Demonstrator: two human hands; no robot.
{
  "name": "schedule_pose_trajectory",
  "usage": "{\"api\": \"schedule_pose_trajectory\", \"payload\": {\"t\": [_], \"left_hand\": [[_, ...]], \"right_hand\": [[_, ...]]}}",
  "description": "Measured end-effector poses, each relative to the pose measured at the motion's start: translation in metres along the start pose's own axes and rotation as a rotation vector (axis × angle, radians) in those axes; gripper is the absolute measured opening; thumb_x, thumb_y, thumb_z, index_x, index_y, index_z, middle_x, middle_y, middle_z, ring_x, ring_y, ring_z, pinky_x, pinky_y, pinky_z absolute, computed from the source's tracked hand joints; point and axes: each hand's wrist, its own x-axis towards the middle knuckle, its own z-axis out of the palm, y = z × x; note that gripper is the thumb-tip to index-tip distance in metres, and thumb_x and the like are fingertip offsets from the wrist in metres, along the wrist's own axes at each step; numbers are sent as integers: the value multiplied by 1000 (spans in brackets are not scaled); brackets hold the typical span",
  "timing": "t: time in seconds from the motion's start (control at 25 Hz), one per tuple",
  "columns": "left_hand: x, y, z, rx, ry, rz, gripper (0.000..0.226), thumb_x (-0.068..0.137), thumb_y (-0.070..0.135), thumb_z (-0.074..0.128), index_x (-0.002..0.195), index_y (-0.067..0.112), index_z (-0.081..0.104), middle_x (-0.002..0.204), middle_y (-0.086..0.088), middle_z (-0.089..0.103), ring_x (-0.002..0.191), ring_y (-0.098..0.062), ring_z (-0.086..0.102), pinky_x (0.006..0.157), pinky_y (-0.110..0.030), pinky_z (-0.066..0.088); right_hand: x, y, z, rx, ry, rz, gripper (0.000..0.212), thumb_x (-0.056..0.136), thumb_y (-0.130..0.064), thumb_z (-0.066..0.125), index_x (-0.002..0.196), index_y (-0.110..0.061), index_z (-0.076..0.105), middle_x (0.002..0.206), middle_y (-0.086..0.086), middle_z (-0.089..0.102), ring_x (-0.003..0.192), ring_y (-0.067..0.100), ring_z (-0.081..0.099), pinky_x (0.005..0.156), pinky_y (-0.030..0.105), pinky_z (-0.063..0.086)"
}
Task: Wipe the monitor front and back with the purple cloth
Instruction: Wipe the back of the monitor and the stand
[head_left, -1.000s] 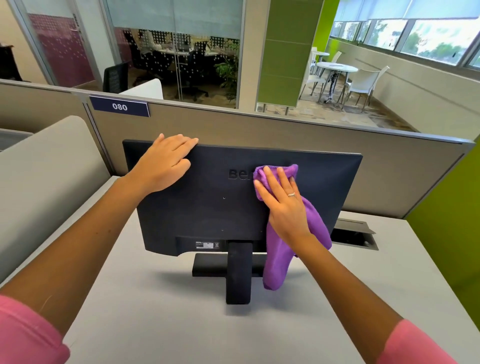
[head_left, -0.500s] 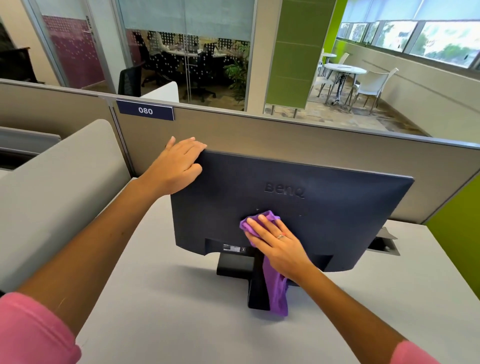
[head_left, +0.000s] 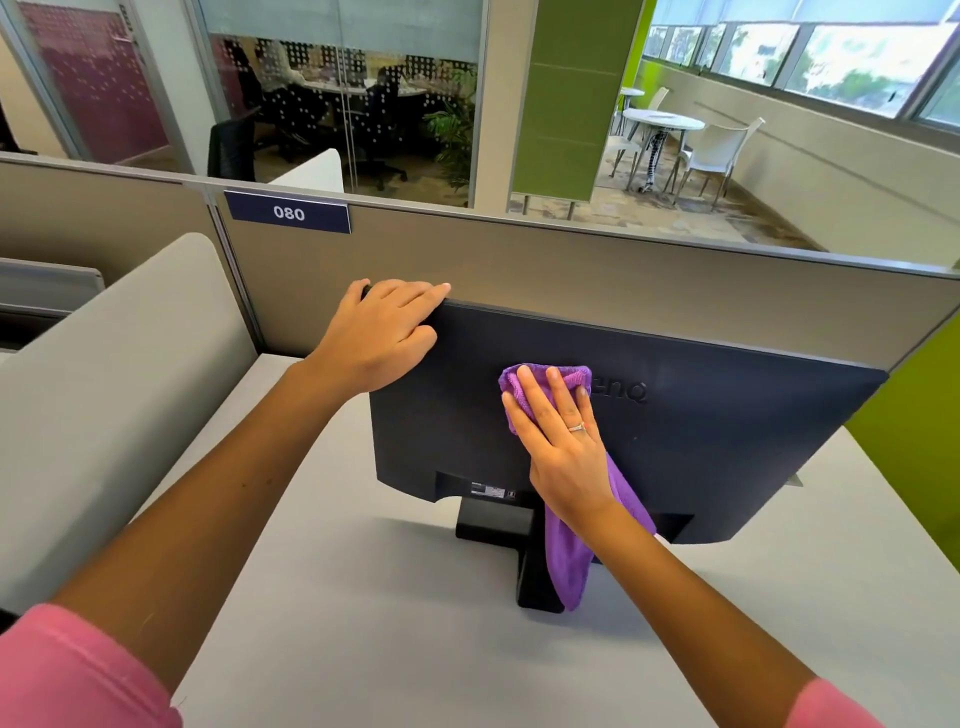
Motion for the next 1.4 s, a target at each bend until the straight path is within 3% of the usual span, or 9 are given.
{"api": "schedule_pose_trajectory", "payload": {"t": [0.32, 0.44, 0.6, 0.68, 0.8, 1.04, 1.28, 1.4], "left_hand": [[-17, 1, 4, 22, 57, 24, 60, 88, 33, 21, 146, 26, 32, 150, 6, 37, 137, -16, 29, 116, -50, 9], [-15, -1, -2, -90, 54, 49, 60, 87, 31, 21, 145, 23, 36, 149, 5, 39, 138, -14, 29, 116, -46, 9], [-27, -24, -7, -611, 166, -41, 49, 93, 18, 30, 138, 13, 47, 146, 0, 43, 136, -11, 34, 112, -23, 21], [-36, -28, -5, -914, 164, -185, 44, 100, 12, 30, 143, 16, 40, 150, 1, 38, 137, -10, 33, 112, -21, 25], [-54, -28, 6, -1348, 51, -351, 38, 104, 25, 25, 139, 27, 41, 142, 11, 46, 127, -4, 45, 106, -21, 35], [-84, -58, 45, -1299, -106, -440, 47, 103, 40, 16, 136, 24, 47, 138, 9, 48, 132, -14, 43, 108, -29, 28], [-77, -71, 65, -1300, -216, -509, 51, 103, 44, 16, 133, 20, 49, 143, 0, 47, 133, -19, 43, 112, -34, 26], [-77, -80, 69, -1309, -227, -512, 52, 103, 42, 15, 127, 21, 55, 139, 0, 51, 128, -18, 47, 112, -36, 28]], "right_hand": [[-8, -17, 3, -54, 10, 4, 60, 85, 4, 57, 140, -15, 41, 149, 7, 33, 142, 33, 21, 118, 49, 13], [-8, -21, 0, -68, -15, 35, 63, 84, 4, 59, 141, -15, 38, 150, 8, 32, 142, 34, 20, 116, 51, 12], [-6, -35, 6, -72, -74, -8, 68, 83, 6, 58, 144, -16, 35, 152, 7, 29, 143, 34, 17, 116, 52, 13], [-8, -50, 16, -71, -150, -90, 71, 80, 6, 59, 144, -16, 35, 153, 7, 28, 144, 33, 17, 115, 53, 15], [-18, -68, 30, -112, -275, -174, 78, 75, 3, 65, 145, -15, 34, 154, 7, 27, 144, 32, 16, 113, 53, 16], [-59, -49, 23, -252, -377, -241, 84, 72, 6, 69, 145, -15, 34, 154, 4, 26, 144, 29, 17, 115, 52, 19], [-16, -31, -7, -215, -103, 62, 67, 85, 12, 44, 145, -14, 31, 152, 11, 28, 143, 38, 15, 115, 56, 15], [30, -57, 4, -150, -61, 48, 61, 87, 11, 45, 143, -11, 35, 152, 9, 27, 143, 37, 15, 115, 55, 15]]}}
